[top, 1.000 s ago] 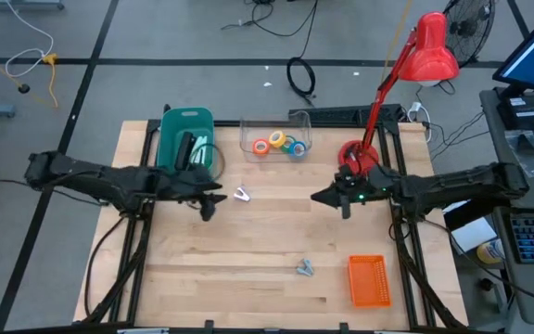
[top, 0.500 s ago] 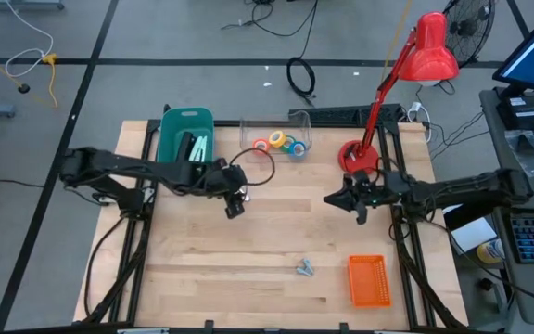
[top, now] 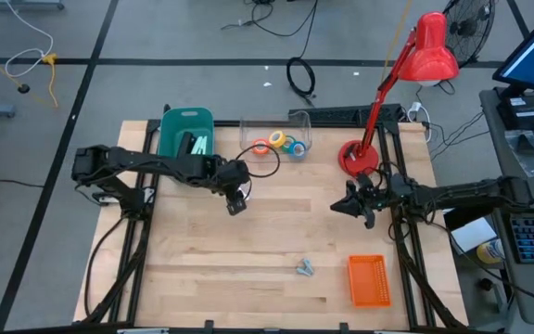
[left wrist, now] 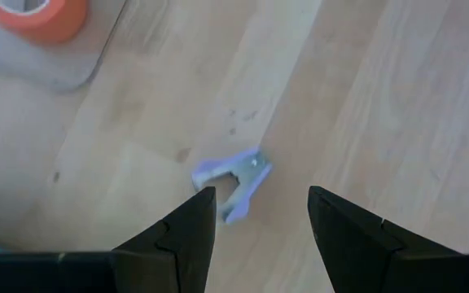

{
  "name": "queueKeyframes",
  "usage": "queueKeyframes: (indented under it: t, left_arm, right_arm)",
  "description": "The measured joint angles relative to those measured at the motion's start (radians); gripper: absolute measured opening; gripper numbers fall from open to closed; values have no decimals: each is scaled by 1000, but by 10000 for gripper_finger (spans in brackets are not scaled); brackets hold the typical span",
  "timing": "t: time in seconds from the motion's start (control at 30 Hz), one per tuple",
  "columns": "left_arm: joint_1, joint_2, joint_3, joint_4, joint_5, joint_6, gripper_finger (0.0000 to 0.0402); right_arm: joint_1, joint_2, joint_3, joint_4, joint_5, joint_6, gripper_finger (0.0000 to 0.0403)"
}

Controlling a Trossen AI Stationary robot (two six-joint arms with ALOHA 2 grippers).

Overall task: Pick and place Stapler, Stapler remover, tape
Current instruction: Put the violet staple remover into the orange bin

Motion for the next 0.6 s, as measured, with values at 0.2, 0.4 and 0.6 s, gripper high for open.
queueKeyframes:
  t: [0.2,0.4,0.6]
  left_arm:
    - [10,15,2,-3,36,-6,200]
    - [9,50,0,-50,52,0,200]
    - [10,69,-1,-43,41,48,200]
  right_arm:
    - [-80,-47,10,95,-76,-79,0]
    - [-168,-138,8,97,-177,-63,0]
    - [-212,-173,6,68,-204,-23,0]
